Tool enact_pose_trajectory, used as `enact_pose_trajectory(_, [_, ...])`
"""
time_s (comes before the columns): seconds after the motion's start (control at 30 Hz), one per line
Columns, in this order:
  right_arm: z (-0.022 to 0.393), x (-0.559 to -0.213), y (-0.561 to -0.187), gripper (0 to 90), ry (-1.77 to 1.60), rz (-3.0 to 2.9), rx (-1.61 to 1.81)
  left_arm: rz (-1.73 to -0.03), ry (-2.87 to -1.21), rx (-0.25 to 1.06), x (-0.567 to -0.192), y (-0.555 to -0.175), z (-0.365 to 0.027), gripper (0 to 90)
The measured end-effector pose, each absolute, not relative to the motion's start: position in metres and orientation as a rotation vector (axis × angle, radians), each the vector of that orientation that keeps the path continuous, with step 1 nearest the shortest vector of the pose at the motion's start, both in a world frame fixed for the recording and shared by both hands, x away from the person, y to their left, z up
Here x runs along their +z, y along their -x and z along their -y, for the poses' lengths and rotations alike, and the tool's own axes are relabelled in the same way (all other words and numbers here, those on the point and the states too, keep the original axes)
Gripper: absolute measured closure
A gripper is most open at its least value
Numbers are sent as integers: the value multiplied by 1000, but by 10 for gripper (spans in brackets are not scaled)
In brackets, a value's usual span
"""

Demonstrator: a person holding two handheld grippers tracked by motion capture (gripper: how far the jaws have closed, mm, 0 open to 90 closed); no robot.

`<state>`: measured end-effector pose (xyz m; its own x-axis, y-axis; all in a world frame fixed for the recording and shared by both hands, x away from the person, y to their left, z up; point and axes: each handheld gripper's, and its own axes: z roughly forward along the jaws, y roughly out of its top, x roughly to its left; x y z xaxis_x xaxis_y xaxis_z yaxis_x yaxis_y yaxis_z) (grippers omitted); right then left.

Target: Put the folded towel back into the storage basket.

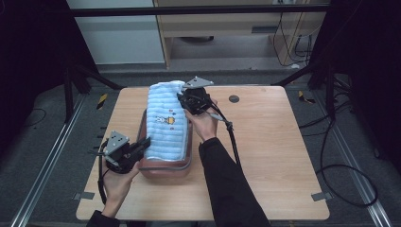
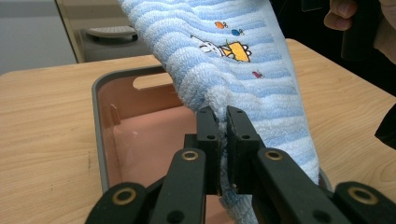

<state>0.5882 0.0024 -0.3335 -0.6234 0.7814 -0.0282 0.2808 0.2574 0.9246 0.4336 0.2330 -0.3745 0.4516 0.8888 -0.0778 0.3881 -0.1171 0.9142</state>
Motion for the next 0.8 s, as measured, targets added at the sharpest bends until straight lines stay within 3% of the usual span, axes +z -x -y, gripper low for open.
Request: enact_pose_trajectory(0.8, [-11,-372,-599,793,-1011,-2094,1304,-1156,-1779,632,-400,-442,-232,847])
